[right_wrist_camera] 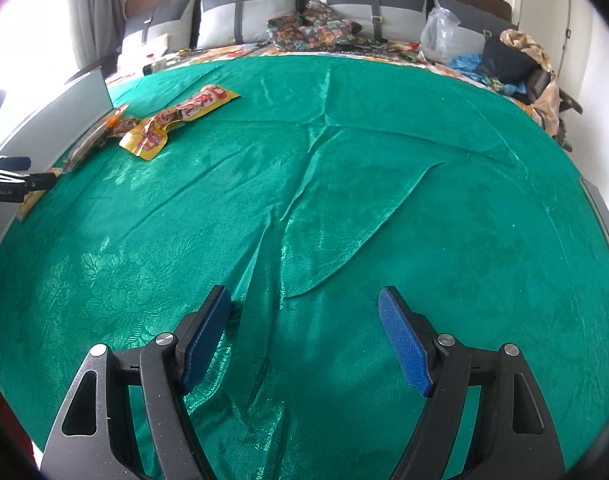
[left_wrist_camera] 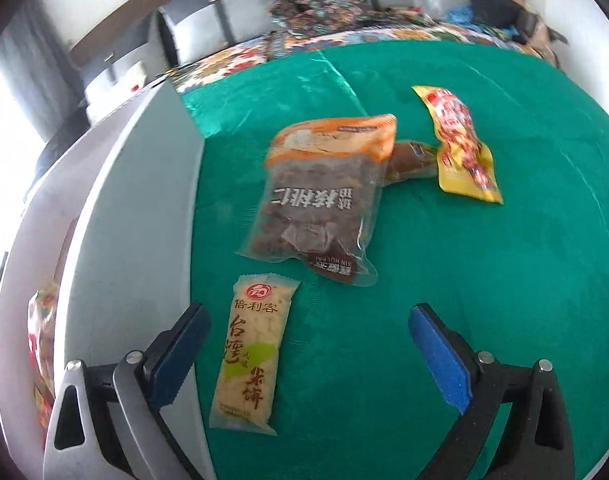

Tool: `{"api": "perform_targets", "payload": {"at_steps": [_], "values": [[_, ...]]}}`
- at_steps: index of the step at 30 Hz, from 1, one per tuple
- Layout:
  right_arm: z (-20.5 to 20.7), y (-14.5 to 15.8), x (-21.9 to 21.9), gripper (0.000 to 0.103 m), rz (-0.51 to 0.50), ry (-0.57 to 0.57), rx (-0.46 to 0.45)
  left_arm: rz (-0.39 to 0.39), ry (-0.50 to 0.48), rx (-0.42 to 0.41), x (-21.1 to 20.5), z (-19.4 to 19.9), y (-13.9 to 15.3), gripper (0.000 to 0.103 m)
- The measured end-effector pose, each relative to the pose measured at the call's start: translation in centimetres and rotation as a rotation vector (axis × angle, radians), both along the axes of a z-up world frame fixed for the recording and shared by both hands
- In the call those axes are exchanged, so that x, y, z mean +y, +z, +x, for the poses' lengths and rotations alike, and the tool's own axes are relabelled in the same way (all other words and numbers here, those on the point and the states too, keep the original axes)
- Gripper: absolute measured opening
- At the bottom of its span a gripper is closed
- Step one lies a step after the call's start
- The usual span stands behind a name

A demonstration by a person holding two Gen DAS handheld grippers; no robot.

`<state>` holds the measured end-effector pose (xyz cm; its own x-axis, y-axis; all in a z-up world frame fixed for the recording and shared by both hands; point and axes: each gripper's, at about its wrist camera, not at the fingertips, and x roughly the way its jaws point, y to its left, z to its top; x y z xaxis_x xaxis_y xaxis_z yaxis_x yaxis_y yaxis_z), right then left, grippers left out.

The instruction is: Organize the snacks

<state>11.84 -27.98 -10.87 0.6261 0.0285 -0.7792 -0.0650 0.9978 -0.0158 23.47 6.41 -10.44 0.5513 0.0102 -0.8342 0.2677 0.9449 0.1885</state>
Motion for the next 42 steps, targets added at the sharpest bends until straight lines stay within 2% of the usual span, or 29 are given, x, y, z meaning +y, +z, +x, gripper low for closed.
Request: {"api": "perform_targets", "payload": {"at_steps": [5,7,8,9,10,12,13,14,15,16,17,18,20,23,26,28,30,32,35,39,42], "values": [[-0.2,0.2,-0.2,0.079,0.003,0.000,-0.001,0.036,-0.017,0.004,0.3,0.7,-0.7,0.098],[-0.2,0.2,-0.2,0.079,0.004,-0.001,-0.001,0.026,-0.014,0.048,0.3,1.3,-1.5,0.098],[-0.2,0.2,-0.2,0.079,0.005,-0.002,-0.002,0.000,-0.006,0.089,0.5,1.8,-1.9,0.100],[-0.2,0.3,-0.3,0.079,0.006,-0.002,-0.002,-0.066,0.007,0.101,1.0,2.0,-1.9,0.099],[-0.2,0.3,-0.3,0.079,0.008,-0.002,-0.002,-0.127,0.039,0.156,1.6,2.5,-2.3,0.100],[-0.2,0.3,-0.4,0.079,0.013,-0.002,-0.003,-0.192,0.091,0.165,2.3,2.3,-2.2,0.099],[-0.2,0.3,-0.4,0.079,0.017,-0.002,-0.005,-0.255,0.122,0.175,2.8,1.9,-2.2,0.099],[-0.2,0.4,-0.5,0.079,0.022,-0.003,-0.007,-0.306,0.130,0.162,3.0,1.2,-1.9,0.097],[-0.3,0.4,-0.6,0.078,0.027,-0.004,-0.009,-0.364,0.122,0.158,3.0,0.4,-1.7,0.087],[-0.3,0.4,-0.7,0.078,0.035,-0.006,-0.013,-0.417,0.104,0.153,2.8,-0.6,-1.4,0.077],[-0.3,0.4,-0.7,0.078,0.040,-0.008,-0.015,-0.450,0.089,0.158,2.4,-1.3,-1.3,0.061],[-0.3,0.4,-0.9,0.078,0.042,-0.016,-0.016,-0.469,0.076,0.166,1.9,-2.1,-1.4,0.060],[-0.3,0.4,-1.0,0.078,0.049,-0.022,-0.018,-0.447,0.065,0.149,0.7,-3.6,-1.4,0.063],[-0.2,0.4,-0.9,0.078,0.041,-0.023,-0.014,-0.393,0.072,0.116,-0.6,-5.2,-1.7,0.092],[-0.1,0.3,-0.6,0.079,0.024,-0.021,-0.006,-0.349,0.085,0.076,-0.7,-6.3,-1.8,0.093],[0.1,0.2,-0.2,0.083,0.000,-0.014,0.007,-0.311,0.087,0.045,-0.5,-7.1,-2.1,0.094],[0.5,0.0,0.3,0.092,-0.007,0.004,0.026,-0.282,0.088,0.021,-0.5,-7.4,-2.6,0.098],[1.3,0.0,0.6,0.092,-0.007,-0.001,0.048,-0.259,0.085,0.000,-0.4,-7.7,-2.9,0.099],[4.9,0.7,1.8,0.092,0.028,-0.018,0.163,-0.240,0.084,-0.014,-0.4,-8.0,-2.9,0.099],[12.3,3.3,4.5,0.091,0.231,-0.061,0.183,-0.242,0.091,-0.021,-0.3,-7.9,-3.0,0.103],[18.9,3.5,7.8,0.089,0.306,-0.076,0.236,-0.221,0.089,-0.021,-0.8,-7.8,-3.1,0.103]]}}
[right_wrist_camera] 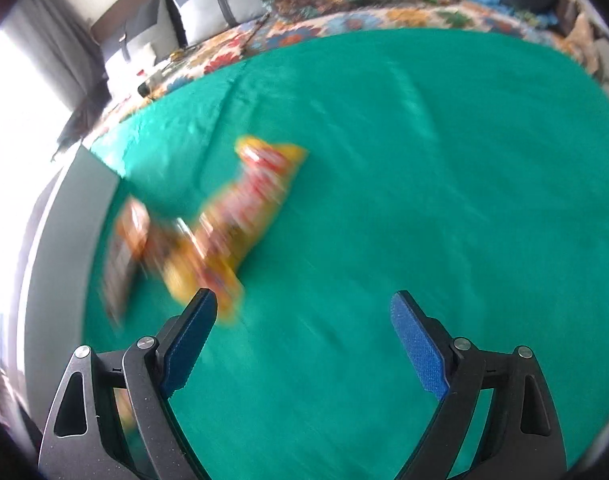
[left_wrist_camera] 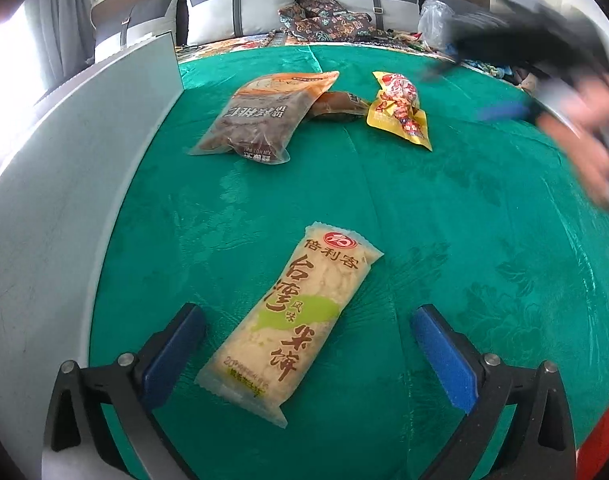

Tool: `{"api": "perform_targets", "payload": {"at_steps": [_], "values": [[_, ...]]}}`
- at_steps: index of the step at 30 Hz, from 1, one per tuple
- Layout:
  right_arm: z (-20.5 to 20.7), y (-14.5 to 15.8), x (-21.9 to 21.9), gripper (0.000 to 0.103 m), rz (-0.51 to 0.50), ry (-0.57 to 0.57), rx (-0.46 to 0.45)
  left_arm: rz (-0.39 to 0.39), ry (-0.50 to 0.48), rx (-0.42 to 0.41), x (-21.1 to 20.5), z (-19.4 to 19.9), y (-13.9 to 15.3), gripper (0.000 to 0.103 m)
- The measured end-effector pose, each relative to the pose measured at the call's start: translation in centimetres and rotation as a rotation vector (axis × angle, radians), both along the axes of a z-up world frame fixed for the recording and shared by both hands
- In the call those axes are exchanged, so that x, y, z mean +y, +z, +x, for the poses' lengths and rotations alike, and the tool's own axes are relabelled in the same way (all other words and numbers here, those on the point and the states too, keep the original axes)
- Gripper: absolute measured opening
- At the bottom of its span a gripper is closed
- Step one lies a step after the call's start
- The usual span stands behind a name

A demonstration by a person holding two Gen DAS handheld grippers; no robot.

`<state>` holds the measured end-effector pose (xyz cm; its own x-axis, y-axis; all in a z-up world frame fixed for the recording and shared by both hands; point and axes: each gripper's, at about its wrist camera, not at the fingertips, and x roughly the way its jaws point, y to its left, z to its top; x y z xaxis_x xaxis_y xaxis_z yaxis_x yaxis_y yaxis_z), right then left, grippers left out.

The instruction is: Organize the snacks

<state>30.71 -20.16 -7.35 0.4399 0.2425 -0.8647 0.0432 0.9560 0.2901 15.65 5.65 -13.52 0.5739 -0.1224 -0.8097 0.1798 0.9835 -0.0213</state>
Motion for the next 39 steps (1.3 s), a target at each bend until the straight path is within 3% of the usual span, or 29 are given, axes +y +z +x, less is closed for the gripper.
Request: {"api": "perform_targets", "payload": {"at_steps": [5,6,7,8,9,15,18,21,23,26,29,34,37,39], "values": [[6.6,-2.5,3.7,0.088,0.006,-0.082,0.118,-0.002,0.000,-0.002,-0.1,0.0,0.0,0.103],[7.0,-2.2,4.2,0.086,-0.033,-0.099,0.094,-0.003,0.000,-0.002,-0.1,0.0,0.0,0.103],[7.5,-2.3,4.8,0.080,-0.060,-0.080,0.104,-0.002,0.000,-0.002,-0.1,0.1,-0.1,0.103],[7.7,-2.2,5.3,0.060,-0.111,-0.053,0.096,-0.002,-0.001,-0.002,-0.1,0.1,-0.1,0.103],[7.6,-2.0,5.7,0.057,-0.159,-0.021,0.086,-0.002,-0.001,-0.002,-0.1,0.1,-0.1,0.103],[3.4,-2.1,4.1,0.051,-0.218,0.222,0.087,-0.001,0.002,-0.001,-0.2,0.1,0.0,0.103],[-1.8,-2.1,2.9,0.051,-0.306,0.417,0.089,0.000,0.004,-0.001,-0.2,0.0,0.1,0.103],[-8.0,-2.1,0.7,0.051,-0.369,0.514,0.037,0.000,0.005,-0.001,-0.2,0.1,0.1,0.103],[-11.6,-2.2,-1.3,0.053,-0.345,0.494,-0.015,0.000,0.005,-0.001,-0.2,0.1,0.0,0.103],[-15.4,-3.0,-4.3,0.083,-0.289,0.373,-0.092,0.002,-0.012,0.013,-0.2,0.2,0.1,0.103],[-18.1,-3.2,-5.0,0.084,-0.291,0.307,-0.188,0.023,-0.062,0.075,0.1,0.6,0.2,0.103],[-19.9,-3.4,-5.5,0.086,-0.288,0.239,-0.240,0.098,-0.100,0.112,0.2,0.9,0.8,0.101],[-19.9,-3.3,-5.8,0.087,-0.287,0.237,-0.241,0.090,-0.149,0.136,-0.3,1.4,1.0,0.090],[-19.8,-3.4,-5.8,0.087,-0.286,0.238,-0.240,0.046,-0.140,0.154,-0.2,1.6,1.3,0.060]]}}
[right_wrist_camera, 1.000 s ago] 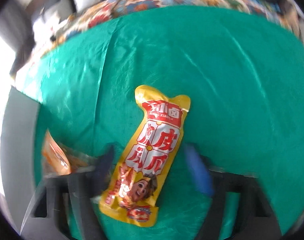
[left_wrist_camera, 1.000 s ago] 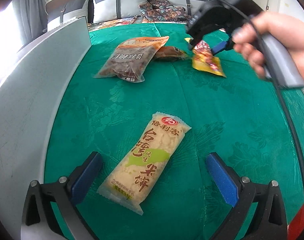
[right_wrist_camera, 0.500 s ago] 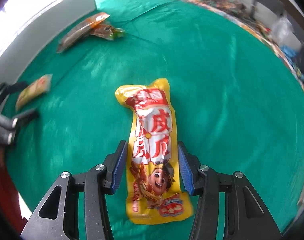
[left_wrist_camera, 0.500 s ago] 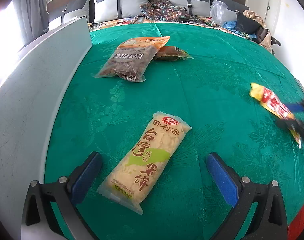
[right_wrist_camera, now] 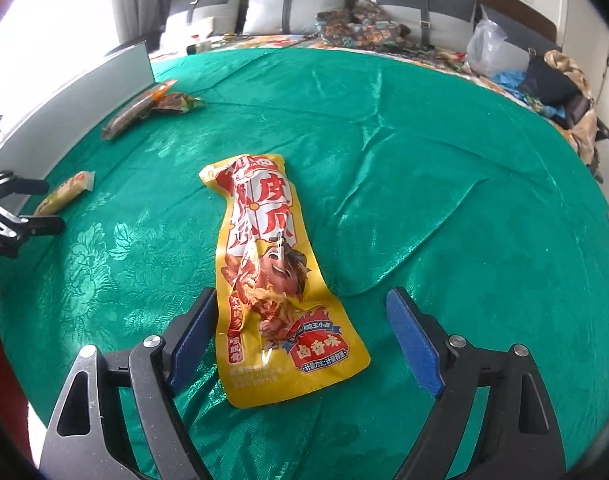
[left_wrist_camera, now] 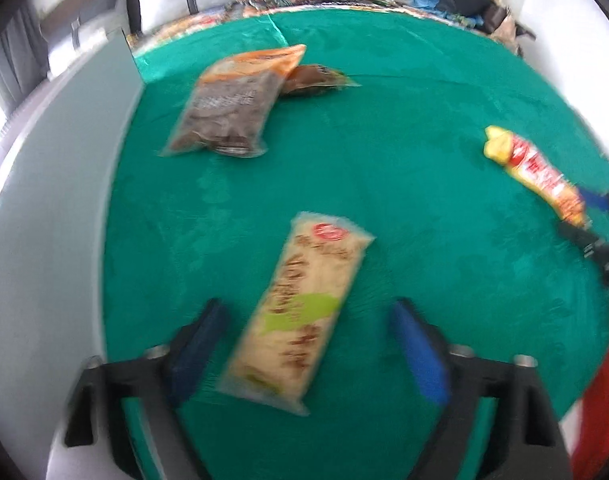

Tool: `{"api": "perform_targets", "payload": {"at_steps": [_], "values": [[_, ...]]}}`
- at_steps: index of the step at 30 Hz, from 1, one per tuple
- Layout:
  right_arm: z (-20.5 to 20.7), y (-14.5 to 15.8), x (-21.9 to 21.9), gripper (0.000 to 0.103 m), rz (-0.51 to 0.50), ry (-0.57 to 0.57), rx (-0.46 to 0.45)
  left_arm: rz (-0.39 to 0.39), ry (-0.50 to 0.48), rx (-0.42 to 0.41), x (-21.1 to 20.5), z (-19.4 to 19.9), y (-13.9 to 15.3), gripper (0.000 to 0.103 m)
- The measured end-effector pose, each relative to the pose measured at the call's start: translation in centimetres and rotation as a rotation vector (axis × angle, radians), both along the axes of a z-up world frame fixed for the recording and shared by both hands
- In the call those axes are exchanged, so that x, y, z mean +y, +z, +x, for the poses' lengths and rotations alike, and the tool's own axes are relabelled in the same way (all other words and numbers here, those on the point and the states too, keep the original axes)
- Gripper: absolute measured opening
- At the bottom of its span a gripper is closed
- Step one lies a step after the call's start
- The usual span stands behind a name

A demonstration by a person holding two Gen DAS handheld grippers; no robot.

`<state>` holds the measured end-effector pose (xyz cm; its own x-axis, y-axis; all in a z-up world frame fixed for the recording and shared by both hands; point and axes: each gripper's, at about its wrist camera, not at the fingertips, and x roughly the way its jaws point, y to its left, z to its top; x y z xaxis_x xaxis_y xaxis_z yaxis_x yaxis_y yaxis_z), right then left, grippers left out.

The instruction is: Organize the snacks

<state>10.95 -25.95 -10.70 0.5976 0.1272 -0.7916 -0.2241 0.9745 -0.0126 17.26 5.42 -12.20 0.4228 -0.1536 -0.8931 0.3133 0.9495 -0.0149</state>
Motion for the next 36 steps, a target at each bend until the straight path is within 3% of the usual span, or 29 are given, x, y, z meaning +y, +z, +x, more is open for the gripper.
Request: {"api": "perform_targets", "payload": {"at_steps": [1,2,6,8,10,12,14,17,21,36], "values": [[0.0,0.0,0.0,0.087,0.001,0.000,0.000,-0.006,0.016,-0.008,-0.1,-0.1,0.3,0.047],[0.2,0.0,0.0,0.087,0.000,0.000,0.000,-0.018,0.039,-0.007,-0.2,-0.2,0.6,0.029],[0.2,-0.1,-0.1,0.087,0.001,0.000,-0.001,-0.169,0.102,0.029,-2.1,-1.3,0.7,0.028],[0.3,0.1,-0.1,0.087,0.002,-0.001,0.000,-0.130,0.105,-0.010,-4.7,-2.0,0.8,0.029],[0.7,0.1,0.0,0.087,0.003,0.000,0.001,-0.075,0.108,-0.048,-6.6,-2.3,0.7,0.045],[0.7,0.1,0.0,0.087,0.004,0.000,0.001,-0.031,0.101,-0.060,-7.8,-2.2,0.2,0.091],[0.7,0.1,0.0,0.087,0.002,0.000,0.001,0.003,0.138,-0.083,-7.6,-2.0,-0.3,0.102],[0.5,0.1,0.0,0.087,0.003,-0.001,0.001,-0.030,0.185,-0.099,-6.2,-2.4,-0.7,0.103],[0.5,0.1,0.0,0.088,0.003,0.000,0.001,-0.030,0.171,-0.136,-6.2,-3.3,-0.8,0.103],[0.6,0.0,0.2,0.088,0.001,-0.002,0.004,-0.032,0.168,-0.143,-6.1,-3.2,-0.9,0.103]]}}
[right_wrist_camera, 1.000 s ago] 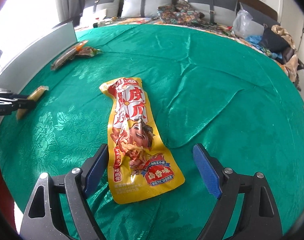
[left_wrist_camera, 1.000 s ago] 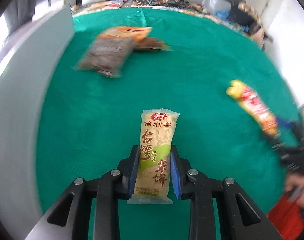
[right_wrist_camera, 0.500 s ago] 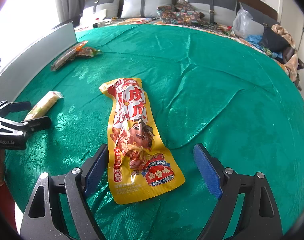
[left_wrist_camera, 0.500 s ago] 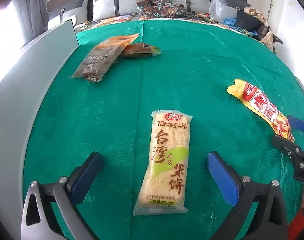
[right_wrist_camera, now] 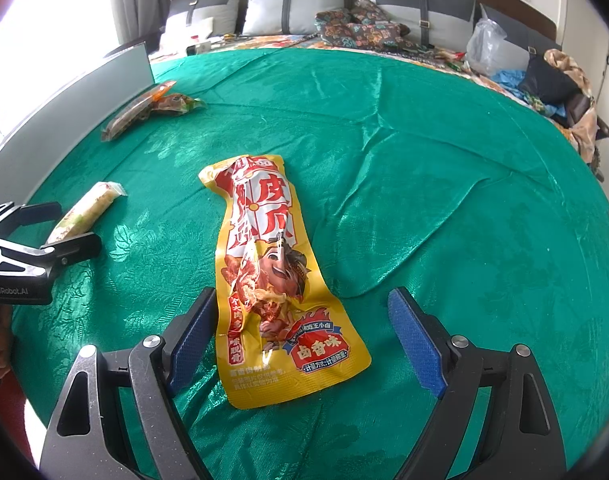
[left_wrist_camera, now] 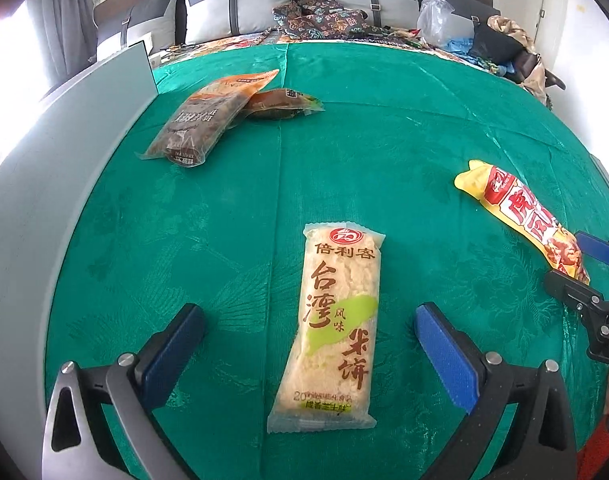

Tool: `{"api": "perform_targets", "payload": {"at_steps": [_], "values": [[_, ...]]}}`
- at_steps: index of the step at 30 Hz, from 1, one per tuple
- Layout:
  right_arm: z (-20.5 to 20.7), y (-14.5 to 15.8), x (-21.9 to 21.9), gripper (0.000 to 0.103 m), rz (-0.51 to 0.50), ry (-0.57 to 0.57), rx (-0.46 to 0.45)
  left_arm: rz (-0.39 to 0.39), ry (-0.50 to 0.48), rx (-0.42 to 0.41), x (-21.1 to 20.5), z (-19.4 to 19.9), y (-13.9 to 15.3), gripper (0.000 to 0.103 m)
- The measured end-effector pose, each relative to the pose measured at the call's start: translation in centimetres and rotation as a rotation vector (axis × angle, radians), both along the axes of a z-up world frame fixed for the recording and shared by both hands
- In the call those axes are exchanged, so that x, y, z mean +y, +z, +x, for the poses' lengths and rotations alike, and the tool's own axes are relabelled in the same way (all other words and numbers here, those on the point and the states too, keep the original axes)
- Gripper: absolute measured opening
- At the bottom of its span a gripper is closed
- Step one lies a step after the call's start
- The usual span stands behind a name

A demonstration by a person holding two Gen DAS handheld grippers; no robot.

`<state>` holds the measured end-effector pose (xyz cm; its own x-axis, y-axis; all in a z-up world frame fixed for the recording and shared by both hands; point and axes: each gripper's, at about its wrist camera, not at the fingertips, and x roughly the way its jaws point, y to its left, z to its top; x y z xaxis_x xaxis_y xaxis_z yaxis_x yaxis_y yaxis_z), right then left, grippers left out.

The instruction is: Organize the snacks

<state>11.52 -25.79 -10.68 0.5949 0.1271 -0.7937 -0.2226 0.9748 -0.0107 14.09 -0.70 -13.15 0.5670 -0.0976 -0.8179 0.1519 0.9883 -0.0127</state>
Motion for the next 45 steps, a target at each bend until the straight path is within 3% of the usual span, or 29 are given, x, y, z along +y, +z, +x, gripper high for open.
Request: {"api": "perform_targets", "payload": {"at_steps": [28,33,36,41,45], "values": [[0.1,-0.2,0.2,0.089,-0.006,0.003,0.004,0.001,0.000,-0.002,0.1,-0.1,-0.1,0.103],[0.1,0.2,-0.9,0.087,-0.031,0.111,0.041,0.001,0.000,-0.002,0.1,-0.1,-0.1,0.103],[-1.2,1.6,-3.8,0.087,0.024,0.078,-0.047,0.001,0.001,-0.003,0.1,0.1,0.0,0.103],[-0.4,2.8,-8.1,0.087,0.131,-0.027,-0.095,0.001,0.000,-0.003,0.1,0.1,0.0,0.103],[3.8,0.7,-11.6,0.087,0.013,-0.254,-0.022,0.001,0.000,-0.004,0.1,0.2,0.0,0.103]]}}
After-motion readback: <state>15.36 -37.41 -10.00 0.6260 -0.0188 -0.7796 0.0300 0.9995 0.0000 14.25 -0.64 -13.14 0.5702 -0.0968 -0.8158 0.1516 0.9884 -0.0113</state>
